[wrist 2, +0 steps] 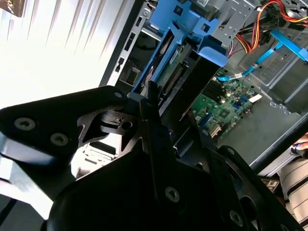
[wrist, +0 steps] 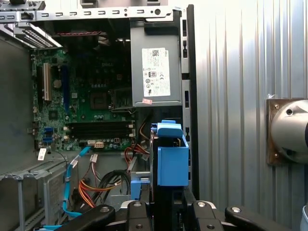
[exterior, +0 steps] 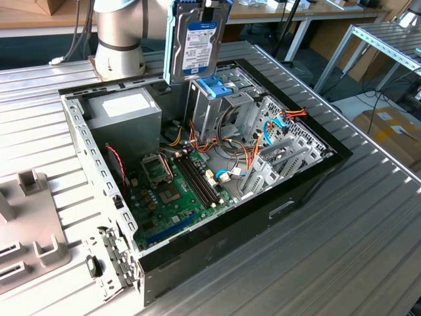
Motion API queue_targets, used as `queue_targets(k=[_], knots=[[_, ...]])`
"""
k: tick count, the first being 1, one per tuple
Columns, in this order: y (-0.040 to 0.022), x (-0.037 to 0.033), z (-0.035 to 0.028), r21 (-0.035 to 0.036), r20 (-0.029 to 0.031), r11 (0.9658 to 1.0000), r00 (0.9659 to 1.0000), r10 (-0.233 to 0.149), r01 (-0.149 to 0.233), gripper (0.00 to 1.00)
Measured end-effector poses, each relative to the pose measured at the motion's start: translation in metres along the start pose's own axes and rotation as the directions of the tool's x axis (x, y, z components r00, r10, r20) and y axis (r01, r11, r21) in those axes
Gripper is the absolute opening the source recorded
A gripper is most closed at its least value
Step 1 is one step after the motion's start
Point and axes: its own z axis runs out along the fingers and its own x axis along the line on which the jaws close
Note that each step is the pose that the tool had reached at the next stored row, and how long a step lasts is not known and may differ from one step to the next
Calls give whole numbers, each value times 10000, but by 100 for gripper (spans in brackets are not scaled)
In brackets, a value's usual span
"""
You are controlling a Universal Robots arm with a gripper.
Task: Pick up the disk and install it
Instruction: 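Pick up the disk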
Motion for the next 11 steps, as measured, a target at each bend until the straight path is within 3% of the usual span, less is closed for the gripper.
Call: queue_targets(k=[11], knots=[[-59, -1, 0, 1, 1, 10000, 10000, 0, 0, 35]])
